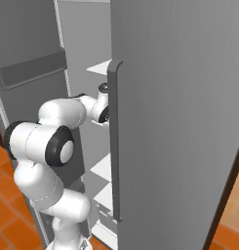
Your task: Take the meat container that has the shrimp and place it on the second highest rack of the freezer. Then take the vegetable container that has the lemon and carrot and place it on the highest rack of the freezer.
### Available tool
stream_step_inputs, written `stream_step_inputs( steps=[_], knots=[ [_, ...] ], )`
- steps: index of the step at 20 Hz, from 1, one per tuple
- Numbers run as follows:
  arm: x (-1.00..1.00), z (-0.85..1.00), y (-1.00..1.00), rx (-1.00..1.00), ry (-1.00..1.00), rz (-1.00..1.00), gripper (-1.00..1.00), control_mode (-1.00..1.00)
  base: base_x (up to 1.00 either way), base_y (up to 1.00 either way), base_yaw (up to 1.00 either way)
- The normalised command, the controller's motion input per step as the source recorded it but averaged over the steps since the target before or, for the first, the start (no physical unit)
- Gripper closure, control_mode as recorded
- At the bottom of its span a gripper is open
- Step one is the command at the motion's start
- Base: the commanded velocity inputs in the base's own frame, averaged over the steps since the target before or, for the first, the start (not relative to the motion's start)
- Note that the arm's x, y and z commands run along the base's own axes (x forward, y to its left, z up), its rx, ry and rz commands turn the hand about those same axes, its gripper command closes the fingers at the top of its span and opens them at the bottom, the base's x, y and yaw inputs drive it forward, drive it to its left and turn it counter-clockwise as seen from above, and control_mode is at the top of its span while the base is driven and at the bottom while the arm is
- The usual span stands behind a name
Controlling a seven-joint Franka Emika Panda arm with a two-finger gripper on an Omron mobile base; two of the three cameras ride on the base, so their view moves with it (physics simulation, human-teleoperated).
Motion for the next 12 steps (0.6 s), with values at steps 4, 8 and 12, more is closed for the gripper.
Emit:
stream_step_inputs(
  steps=[4, 8, 12],
  knots=[
    [0.49, -0.47, -0.01, -0.01, -0.03, 0.00, -1.00, -1.00, 0.00, 0.00, 0.00],
    [-0.72, -0.35, 0.09, -0.04, -0.14, 0.00, -1.00, -1.00, 0.00, 0.00, 0.00],
    [-1.00, -0.27, 0.32, -0.08, -0.12, 0.01, -1.00, -1.00, 0.00, 0.00, 0.00]
  ],
)
